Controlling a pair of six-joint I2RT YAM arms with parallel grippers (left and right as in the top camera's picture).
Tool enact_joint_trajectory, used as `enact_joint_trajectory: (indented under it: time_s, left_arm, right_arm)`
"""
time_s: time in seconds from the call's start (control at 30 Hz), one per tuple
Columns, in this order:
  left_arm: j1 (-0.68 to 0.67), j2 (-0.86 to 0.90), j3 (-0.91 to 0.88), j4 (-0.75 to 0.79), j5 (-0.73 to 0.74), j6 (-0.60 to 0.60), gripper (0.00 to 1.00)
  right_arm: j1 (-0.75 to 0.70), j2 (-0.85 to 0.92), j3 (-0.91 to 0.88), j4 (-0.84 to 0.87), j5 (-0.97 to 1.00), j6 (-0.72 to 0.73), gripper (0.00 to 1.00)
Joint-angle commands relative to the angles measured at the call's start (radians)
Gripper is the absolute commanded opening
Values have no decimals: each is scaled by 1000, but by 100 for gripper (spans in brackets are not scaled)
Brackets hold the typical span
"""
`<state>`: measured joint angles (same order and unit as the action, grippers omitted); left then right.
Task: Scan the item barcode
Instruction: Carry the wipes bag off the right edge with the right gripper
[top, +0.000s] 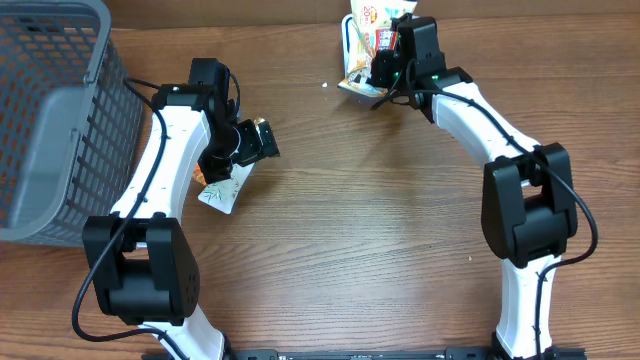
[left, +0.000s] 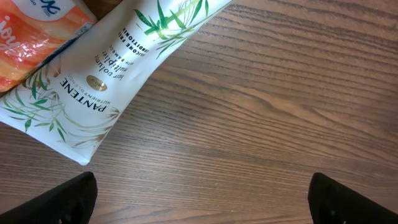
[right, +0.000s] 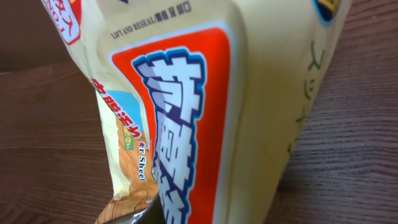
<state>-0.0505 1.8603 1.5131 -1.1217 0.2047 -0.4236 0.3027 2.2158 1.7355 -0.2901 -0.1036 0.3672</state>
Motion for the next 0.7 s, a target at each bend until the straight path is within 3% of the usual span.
enact_joint_trajectory:
  time_s: [0.0, 0.23, 0.33, 0.67]
  left_arm:
    - [-4, 12, -7, 2, -5, -3, 100]
    - [-4, 12, -7, 2, -5, -3, 100]
    - [-4, 12, -7, 2, -5, -3, 100]
    - [-4, 12, -7, 2, -5, -3, 100]
  right_arm:
    - [2, -16, 27, 21, 10, 8, 4]
    - [-45, -104, 27, 19, 10, 11, 4]
    - [-97, -164, 27, 2, 25, 83, 4]
    - [-445, -311, 27, -253, 199, 270, 4]
